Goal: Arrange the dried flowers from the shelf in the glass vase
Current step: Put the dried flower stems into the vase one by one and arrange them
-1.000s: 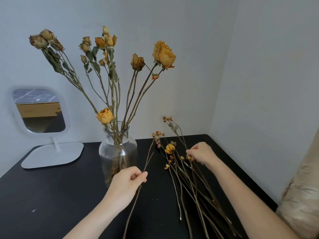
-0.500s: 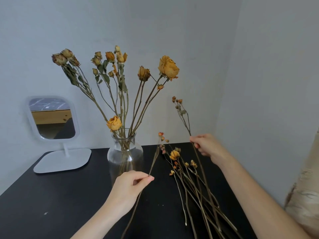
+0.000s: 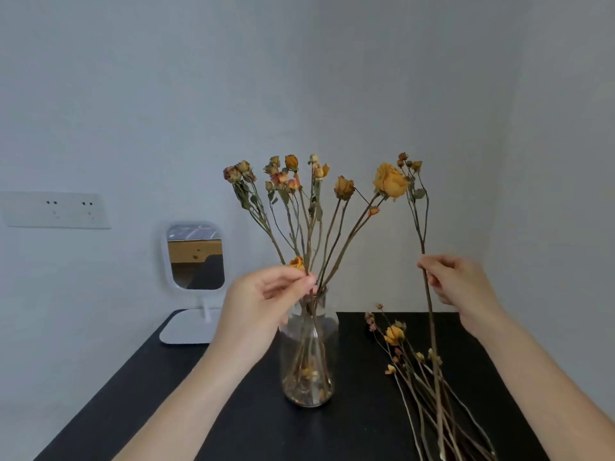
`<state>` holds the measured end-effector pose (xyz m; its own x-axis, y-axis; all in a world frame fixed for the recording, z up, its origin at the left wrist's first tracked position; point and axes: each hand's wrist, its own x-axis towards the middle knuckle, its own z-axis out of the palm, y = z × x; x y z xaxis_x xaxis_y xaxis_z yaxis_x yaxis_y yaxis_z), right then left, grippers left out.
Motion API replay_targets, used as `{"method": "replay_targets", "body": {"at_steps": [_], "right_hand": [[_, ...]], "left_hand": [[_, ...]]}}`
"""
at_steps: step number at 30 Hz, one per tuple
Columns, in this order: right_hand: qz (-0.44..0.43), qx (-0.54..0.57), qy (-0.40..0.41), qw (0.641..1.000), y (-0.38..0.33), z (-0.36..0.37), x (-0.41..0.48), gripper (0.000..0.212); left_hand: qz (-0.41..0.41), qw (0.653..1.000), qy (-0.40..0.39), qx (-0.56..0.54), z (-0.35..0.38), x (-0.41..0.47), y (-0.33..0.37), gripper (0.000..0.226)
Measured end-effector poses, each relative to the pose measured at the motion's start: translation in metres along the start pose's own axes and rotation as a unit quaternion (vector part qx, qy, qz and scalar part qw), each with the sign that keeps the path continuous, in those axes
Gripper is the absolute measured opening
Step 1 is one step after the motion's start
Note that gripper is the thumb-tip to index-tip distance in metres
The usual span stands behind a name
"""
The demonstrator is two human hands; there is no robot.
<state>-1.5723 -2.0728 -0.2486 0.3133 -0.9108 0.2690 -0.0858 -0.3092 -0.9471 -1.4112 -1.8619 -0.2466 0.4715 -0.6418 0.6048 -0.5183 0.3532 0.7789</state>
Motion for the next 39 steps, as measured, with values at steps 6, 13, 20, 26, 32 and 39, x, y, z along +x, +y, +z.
{"method": "replay_targets", "body": {"at_steps": [6,13,20,26,32,39], "right_hand": [[-0.014,-0.006,-0.006,1.000,-0.004,0.009,-0.004,0.016],[-0.019,-0.007,-0.015,1.000,-0.003,0.012,-0.003,0.013],[-0.016,-0.005,-0.017,1.000,0.003,0.010,-0.002,0.012],[-0.019,-0.001,-0.014,1.000,0.006,0.002,0.000,0.012],[-0.018,-0.002,-0.017,1.000,0.011,0.005,0.000,0.012],[-0.019,-0.008,-0.021,1.000,0.014,0.010,0.001,0.012]], "left_hand": [[0.036,0.995,0.087,0.045,-0.010,0.039,0.015,0.004],[0.068,0.989,0.112,0.065,-0.005,0.054,0.020,0.012],[0.060,0.986,0.099,0.119,0.006,0.056,0.011,0.003],[0.098,0.977,0.130,0.135,0.005,0.061,0.025,0.007],[0.086,0.973,0.107,0.186,0.008,0.063,0.017,0.009],[0.000,0.964,0.041,0.263,0.015,0.065,-0.009,0.014]]}}
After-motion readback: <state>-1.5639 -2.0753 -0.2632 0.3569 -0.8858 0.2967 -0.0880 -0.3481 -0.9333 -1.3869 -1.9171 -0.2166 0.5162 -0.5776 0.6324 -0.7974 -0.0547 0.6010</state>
